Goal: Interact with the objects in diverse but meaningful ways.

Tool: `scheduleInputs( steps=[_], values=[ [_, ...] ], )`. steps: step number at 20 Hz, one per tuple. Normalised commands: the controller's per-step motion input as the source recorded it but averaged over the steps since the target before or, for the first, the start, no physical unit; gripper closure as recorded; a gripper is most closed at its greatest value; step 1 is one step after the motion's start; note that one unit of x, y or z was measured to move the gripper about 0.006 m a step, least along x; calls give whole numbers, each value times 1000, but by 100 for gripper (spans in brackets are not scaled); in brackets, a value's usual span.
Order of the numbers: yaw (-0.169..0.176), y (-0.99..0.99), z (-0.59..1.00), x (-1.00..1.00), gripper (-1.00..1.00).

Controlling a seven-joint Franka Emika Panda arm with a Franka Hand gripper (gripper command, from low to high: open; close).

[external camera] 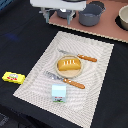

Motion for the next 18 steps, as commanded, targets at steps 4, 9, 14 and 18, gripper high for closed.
scheduleInputs(
  steps=[4,9,14,18],
  values=[
    [0,-971,0,229,-100],
    [0,-947,0,269,-100],
    [0,-901,0,403,-100],
    [3,-837,0,501,-100]
  ],
)
